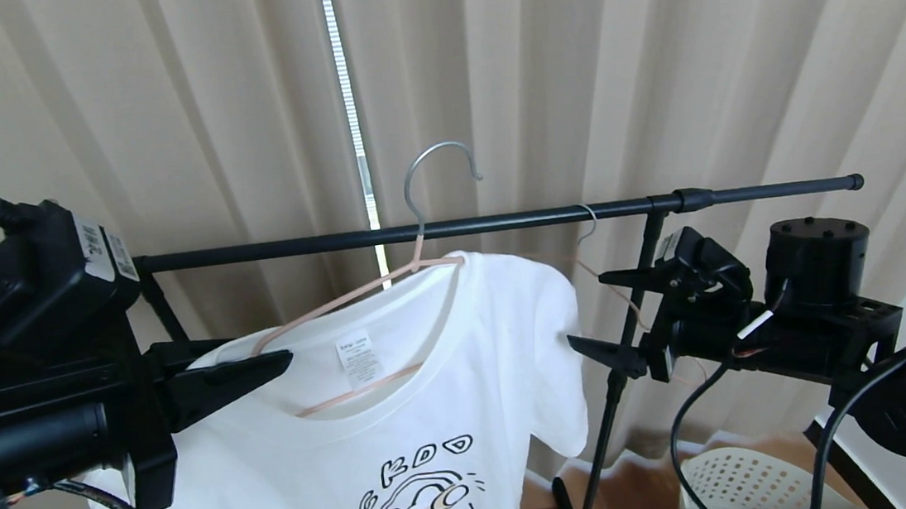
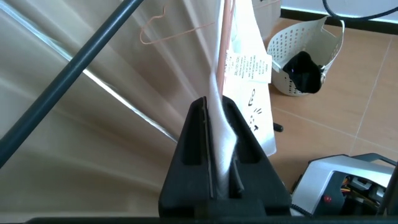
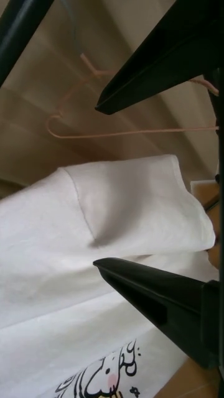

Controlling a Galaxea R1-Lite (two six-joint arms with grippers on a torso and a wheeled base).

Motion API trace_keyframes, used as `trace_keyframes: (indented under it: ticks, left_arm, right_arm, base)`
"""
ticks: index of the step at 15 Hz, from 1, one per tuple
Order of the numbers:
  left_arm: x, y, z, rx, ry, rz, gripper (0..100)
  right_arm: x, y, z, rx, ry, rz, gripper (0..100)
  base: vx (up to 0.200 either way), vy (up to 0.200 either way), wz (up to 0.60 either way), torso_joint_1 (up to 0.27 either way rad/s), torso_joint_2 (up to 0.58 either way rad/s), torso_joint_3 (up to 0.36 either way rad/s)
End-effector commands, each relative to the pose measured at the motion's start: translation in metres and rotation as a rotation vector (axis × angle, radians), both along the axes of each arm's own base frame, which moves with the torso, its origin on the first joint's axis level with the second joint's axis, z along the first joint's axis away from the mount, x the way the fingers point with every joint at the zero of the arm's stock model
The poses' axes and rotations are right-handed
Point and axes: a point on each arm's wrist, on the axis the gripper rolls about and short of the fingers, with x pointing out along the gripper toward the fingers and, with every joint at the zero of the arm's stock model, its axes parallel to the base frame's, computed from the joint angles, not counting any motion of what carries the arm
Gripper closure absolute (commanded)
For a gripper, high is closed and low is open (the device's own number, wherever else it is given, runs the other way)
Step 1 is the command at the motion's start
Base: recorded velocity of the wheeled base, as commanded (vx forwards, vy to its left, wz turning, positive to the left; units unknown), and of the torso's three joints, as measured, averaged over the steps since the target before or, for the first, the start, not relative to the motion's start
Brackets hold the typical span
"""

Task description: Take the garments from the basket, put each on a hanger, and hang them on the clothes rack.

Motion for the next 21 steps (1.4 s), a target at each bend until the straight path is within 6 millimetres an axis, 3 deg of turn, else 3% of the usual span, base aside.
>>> trace_keyframes:
  ticks: [1,14,15,21]
  left_arm:
    - [-0.003,0.001,0.002,-0.004,-0.01,-0.001,100]
    - [-0.012,0.005,0.004,-0.015,-0.03,-0.004,100]
    - [-0.012,0.005,0.003,-0.014,-0.029,-0.004,100]
    - [-0.013,0.005,0.002,-0.014,-0.025,-0.002,100]
  right_arm:
    - [0.003,0.001,-0.007,-0.007,0.02,0.001,0]
    - [0.007,0.026,-0.033,-0.047,0.084,0.016,0]
    - [0.007,0.026,-0.033,-0.047,0.082,0.015,100]
    - [0.011,0.023,-0.03,-0.046,0.07,-0.009,100]
  base:
    - [0.0,0.0,0.0,0.0,0.0,0.0]
    - [0.0,0.0,0.0,0.0,0.0,0.0]
    - [0.0,0.0,0.0,0.0,0.0,0.0]
    - [0.0,0.0,0.0,0.0,0.0,0.0]
